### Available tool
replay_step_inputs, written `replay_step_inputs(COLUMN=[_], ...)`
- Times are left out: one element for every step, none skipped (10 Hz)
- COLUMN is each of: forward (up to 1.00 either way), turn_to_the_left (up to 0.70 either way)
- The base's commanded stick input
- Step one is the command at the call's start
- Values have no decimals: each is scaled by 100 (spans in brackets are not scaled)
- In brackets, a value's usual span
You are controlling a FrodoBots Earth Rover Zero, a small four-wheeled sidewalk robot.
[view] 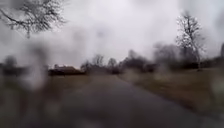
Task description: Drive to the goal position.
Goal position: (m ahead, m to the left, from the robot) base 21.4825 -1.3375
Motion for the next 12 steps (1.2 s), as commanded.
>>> replay_step_inputs(forward=[70,70,70,70,70,70,70,70,70,70,70,70], turn_to_the_left=[0,0,0,0,0,0,0,0,0,0,0,0])
